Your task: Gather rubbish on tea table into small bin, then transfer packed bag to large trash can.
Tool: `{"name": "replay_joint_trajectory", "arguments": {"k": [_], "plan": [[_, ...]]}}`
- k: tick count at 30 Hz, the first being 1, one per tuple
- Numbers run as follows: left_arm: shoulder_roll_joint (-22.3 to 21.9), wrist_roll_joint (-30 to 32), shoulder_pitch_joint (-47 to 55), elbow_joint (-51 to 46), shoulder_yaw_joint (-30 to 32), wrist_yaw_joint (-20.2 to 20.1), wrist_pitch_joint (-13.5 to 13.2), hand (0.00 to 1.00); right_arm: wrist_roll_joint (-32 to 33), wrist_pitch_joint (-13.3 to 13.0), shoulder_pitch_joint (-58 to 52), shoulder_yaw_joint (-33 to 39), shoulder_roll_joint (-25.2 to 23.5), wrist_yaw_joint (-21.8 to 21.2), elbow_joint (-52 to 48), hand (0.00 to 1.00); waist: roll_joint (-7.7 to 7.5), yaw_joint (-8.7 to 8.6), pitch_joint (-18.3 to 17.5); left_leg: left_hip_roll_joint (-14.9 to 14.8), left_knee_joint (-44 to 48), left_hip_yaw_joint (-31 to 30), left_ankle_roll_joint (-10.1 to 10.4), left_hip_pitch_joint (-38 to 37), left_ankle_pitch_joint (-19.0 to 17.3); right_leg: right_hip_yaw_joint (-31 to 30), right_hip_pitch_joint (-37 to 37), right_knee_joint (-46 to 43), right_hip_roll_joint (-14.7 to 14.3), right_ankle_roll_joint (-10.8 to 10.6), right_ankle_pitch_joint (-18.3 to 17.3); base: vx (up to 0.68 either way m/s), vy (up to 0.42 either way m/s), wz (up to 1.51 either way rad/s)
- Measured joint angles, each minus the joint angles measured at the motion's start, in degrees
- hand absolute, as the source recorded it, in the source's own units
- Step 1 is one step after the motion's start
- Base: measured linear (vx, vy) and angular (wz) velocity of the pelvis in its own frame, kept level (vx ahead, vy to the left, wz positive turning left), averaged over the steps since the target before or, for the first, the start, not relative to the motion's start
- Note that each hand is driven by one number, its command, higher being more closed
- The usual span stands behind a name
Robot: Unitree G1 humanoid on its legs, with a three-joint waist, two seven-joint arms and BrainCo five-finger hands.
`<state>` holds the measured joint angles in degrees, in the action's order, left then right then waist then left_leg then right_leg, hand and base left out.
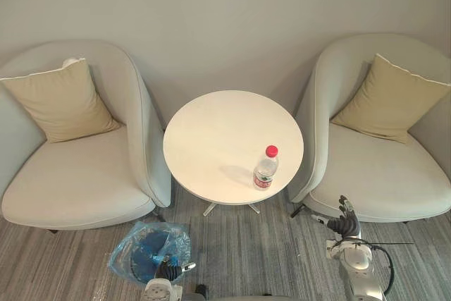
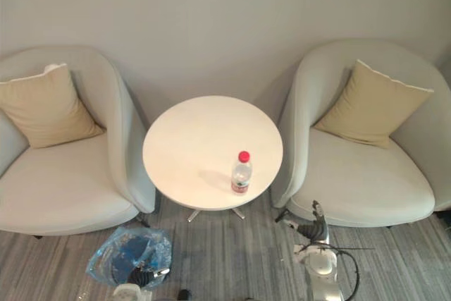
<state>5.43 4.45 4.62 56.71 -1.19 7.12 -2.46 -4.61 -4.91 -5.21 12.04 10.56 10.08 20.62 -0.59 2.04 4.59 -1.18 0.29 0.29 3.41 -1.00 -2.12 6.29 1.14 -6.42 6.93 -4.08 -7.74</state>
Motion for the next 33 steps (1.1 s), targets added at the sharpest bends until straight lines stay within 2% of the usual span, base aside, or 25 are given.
{"name": "replay_joint_trajectory", "arguments": {"k": [4,9,15,19,25,33], "plan": [[0.0,0.0,0.0,-1.0,-0.5,-0.1,-0.4,0.0,0.2,-0.6,4.5,-1.6,3.5,0.0,-0.1,0.0,1.02,0.04,1.4,0.2,0.0,-1.9,-0.4,1.0,0.3,1.4,0.3,0.9,0.0,0.1,0.6,-0.01,0.001,0.18],[0.0,0.0,0.0,-2.2,-0.8,-0.1,-1.0,0.0,0.4,-1.3,7.5,-3.4,3.8,0.0,-2.0,0.0,2.04,0.22,3.2,0.3,0.0,-3.5,-0.4,1.5,0.4,2.7,0.9,1.7,0.0,0.1,0.6,0.0,-0.006,0.13],[0.0,-0.1,-0.2,-3.3,-0.9,-0.1,-1.1,0.0,0.8,-1.3,10.7,-6.0,4.4,0.0,-1.6,0.0,2.28,0.36,4.7,0.7,0.1,-5.6,-0.4,3.0,0.4,3.1,0.9,2.1,0.1,0.2,0.8,0.04,-0.002,0.18],[-0.1,-0.1,-0.9,-3.3,-1.0,-0.1,-1.2,0.0,0.7,-1.3,12.0,-8.4,4.4,-0.1,-0.7,0.0,2.28,1.18,5.4,0.8,0.1,-6.2,-0.5,3.1,0.4,3.2,1.1,2.1,0.2,0.3,0.8,0.03,0.006,0.1],[-0.1,0.0,-1.6,-3.5,-1.0,0.1,-1.2,0.0,0.7,-1.3,12.0,-9.8,4.3,0.0,0.8,0.0,2.53,1.21,7.2,1.2,0.4,-8.7,-0.5,3.1,0.4,4.2,2.5,2.1,0.3,0.3,0.8,0.0,0.002,0.21],[-0.1,0.0,-1.7,-3.9,-1.3,0.3,-1.2,0.0,0.1,-1.3,11.7,-11.2,4.0,-0.1,0.8,0.0,2.9,1.2,8.1,1.3,0.8,-8.9,-0.5,3.1,0.4,4.2,2.8,2.1,0.3,0.3,0.8,-0.01,-0.001,0.01]]}}
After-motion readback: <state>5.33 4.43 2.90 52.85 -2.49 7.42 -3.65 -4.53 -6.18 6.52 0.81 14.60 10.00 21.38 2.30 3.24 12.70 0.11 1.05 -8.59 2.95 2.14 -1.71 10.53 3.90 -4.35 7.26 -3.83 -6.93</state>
